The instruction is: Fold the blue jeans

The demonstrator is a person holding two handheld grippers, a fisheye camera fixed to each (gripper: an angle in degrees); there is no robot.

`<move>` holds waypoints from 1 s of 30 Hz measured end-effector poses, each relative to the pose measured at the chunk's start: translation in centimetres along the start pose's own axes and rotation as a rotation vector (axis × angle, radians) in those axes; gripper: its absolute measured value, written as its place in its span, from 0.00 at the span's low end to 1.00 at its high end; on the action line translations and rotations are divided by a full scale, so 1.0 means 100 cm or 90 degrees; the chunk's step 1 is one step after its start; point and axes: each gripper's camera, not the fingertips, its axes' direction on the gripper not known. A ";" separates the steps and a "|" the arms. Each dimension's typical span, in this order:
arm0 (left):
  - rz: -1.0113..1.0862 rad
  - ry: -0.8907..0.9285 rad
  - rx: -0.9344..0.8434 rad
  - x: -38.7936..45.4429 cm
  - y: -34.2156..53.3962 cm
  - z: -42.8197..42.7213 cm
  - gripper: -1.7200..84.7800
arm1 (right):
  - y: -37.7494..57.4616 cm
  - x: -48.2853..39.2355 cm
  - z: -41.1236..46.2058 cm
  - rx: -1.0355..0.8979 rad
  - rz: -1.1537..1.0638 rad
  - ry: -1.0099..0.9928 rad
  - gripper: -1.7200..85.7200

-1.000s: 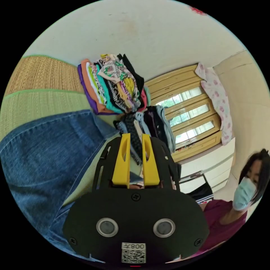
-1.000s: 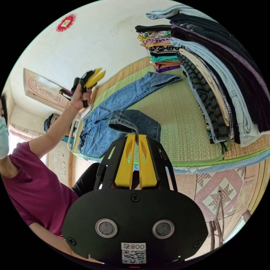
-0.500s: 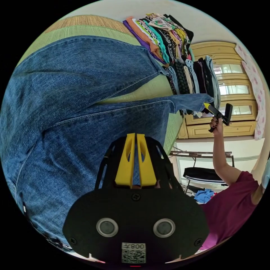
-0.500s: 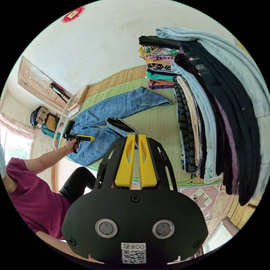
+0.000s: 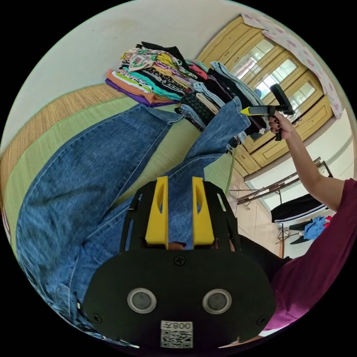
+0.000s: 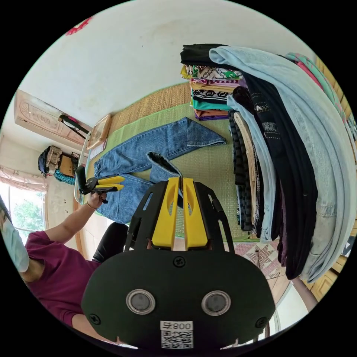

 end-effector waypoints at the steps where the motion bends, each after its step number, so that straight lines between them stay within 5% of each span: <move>1: 0.011 -0.032 -0.047 0.003 -0.015 0.020 0.13 | 0.001 0.004 0.001 0.000 0.004 -0.009 0.04; 7: 0.050 -0.029 -0.199 0.007 -0.045 0.082 0.10 | 0.004 0.027 0.021 -0.012 0.019 -0.012 0.04; 13: 0.137 0.004 -0.111 0.043 -0.022 0.024 0.05 | -0.001 0.040 0.050 -0.091 0.008 0.066 0.04; 22: 0.293 0.131 -0.036 0.078 0.011 -0.070 0.05 | 0.070 0.079 -0.020 -0.123 0.072 -0.154 0.04; 30: 0.192 0.371 0.031 0.009 0.010 -0.071 0.04 | 0.162 0.157 -0.006 0.002 0.313 -0.357 0.03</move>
